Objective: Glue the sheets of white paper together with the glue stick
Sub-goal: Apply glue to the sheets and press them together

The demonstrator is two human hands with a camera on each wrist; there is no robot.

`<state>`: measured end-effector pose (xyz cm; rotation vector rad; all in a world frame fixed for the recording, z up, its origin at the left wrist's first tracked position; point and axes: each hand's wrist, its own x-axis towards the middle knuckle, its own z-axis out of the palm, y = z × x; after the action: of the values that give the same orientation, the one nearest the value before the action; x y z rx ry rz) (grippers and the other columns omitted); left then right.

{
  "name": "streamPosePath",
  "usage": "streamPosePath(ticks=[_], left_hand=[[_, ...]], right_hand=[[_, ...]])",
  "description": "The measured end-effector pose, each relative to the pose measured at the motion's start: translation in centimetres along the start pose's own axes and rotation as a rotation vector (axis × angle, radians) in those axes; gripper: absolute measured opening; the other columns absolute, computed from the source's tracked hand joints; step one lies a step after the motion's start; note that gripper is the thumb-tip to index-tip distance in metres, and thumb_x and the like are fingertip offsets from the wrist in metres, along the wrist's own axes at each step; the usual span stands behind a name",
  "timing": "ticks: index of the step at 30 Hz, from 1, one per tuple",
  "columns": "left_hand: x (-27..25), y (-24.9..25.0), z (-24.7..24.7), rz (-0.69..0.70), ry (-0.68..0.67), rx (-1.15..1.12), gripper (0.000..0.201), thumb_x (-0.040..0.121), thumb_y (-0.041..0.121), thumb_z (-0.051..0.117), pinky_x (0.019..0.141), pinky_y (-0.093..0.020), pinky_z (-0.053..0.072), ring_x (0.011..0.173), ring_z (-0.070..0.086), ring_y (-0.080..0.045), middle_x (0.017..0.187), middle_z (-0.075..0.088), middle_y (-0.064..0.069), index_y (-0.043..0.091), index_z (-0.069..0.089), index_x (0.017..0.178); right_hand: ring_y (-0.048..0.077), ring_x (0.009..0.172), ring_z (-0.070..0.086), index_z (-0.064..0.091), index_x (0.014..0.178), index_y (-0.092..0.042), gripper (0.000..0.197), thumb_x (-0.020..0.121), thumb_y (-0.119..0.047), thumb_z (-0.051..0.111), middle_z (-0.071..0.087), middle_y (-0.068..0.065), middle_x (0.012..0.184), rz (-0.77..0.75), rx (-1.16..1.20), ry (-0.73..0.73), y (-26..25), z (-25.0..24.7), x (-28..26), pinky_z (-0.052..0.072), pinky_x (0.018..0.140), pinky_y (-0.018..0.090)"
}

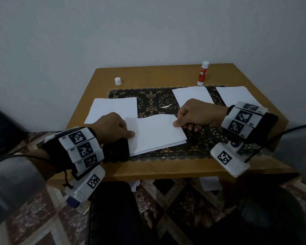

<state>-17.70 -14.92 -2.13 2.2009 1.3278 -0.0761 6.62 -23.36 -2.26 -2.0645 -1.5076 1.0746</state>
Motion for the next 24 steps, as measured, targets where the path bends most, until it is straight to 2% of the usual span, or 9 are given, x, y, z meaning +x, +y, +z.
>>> streamPosePath(ticks=[10, 14, 24], left_hand=[[0.15, 0.12, 0.11, 0.017, -0.007, 0.055, 0.039, 0.083, 0.029, 0.071, 0.050, -0.023, 0.032, 0.051, 0.043, -0.012, 0.054, 0.051, -0.001, 0.012, 0.054, 0.053], [0.17, -0.05, 0.18, 0.020, -0.007, 0.047, 0.038, 0.082, 0.029, 0.072, 0.051, -0.022, 0.033, 0.052, 0.044, -0.012, 0.055, 0.052, -0.001, 0.012, 0.055, 0.053], [0.08, 0.02, 0.28, 0.018, -0.008, 0.045, 0.036, 0.083, 0.028, 0.071, 0.051, -0.022, 0.032, 0.054, 0.045, -0.012, 0.057, 0.053, -0.001, 0.012, 0.056, 0.054]], right_hand=[[0.010, 0.056, 0.054, 0.064, 0.075, -0.003, 0.021, 0.085, -0.019, 0.073, 0.062, 0.007, 0.070, -0.040, -0.043, 0.020, 0.49, 0.29, 0.28, 0.049, 0.048, 0.019], [0.009, 0.055, 0.054, 0.066, 0.080, 0.002, 0.024, 0.084, -0.020, 0.074, 0.062, 0.008, 0.069, -0.060, -0.064, 0.030, 0.57, 0.40, 0.26, 0.049, 0.049, 0.019], [0.008, 0.054, 0.054, 0.066, 0.076, -0.004, 0.020, 0.084, -0.021, 0.075, 0.060, 0.003, 0.063, -0.068, -0.108, 0.043, 0.51, 0.61, 0.16, 0.048, 0.049, 0.019]])
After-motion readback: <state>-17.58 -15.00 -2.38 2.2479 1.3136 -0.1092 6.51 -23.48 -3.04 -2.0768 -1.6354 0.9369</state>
